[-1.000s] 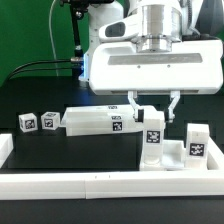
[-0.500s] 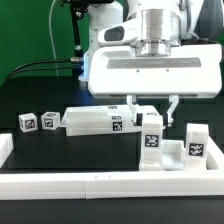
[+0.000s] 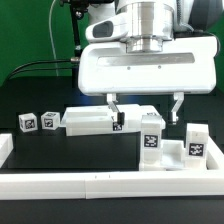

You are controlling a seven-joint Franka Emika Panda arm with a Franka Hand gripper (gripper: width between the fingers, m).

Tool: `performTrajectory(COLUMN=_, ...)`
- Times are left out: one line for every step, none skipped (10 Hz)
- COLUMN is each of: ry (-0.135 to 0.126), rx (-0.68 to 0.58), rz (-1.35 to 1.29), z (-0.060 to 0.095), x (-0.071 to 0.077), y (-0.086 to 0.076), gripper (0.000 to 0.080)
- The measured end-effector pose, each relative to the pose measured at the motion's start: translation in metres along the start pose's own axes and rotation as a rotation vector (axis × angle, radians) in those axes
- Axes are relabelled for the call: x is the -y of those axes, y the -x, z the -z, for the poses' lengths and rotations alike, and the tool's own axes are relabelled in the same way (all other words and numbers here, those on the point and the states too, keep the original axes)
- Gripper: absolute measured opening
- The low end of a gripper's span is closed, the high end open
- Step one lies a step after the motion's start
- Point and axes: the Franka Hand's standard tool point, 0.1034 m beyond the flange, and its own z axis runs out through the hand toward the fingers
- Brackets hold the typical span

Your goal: Assemble chair

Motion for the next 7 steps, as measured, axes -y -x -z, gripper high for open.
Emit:
performTrajectory(ry=-0.007, rx=0.078, rz=-0.015, z=0.001, x=-0.002, y=-0.004, gripper=0.0640)
performTrajectory(ry=-0.010, rx=0.140, rz=-0.028, z=0.001, x=-0.003, y=-0.006, gripper=0.0648)
performTrajectory(ry=-0.019, rx=0.238, rz=-0.051, z=0.001, x=0.004, y=-0.004, gripper=0.0649)
performTrajectory(ry=-0.021, rx=0.252, rz=-0.056, z=0.001, x=0.007, y=-0.006, gripper=0.0649)
performTrajectory(ry=-0.019, rx=0.252, rz=-0.076, z=0.001, x=0.008, y=-0.006, gripper=0.0557)
performTrajectory(ry=-0.017, rx=0.252, rz=-0.090, z=0.001, x=0.007, y=-0.006, gripper=0.0557)
performTrajectory(ry=-0.016, rx=0.252, rz=-0.089, z=0.000, x=0.007, y=-0.006, gripper=0.0420)
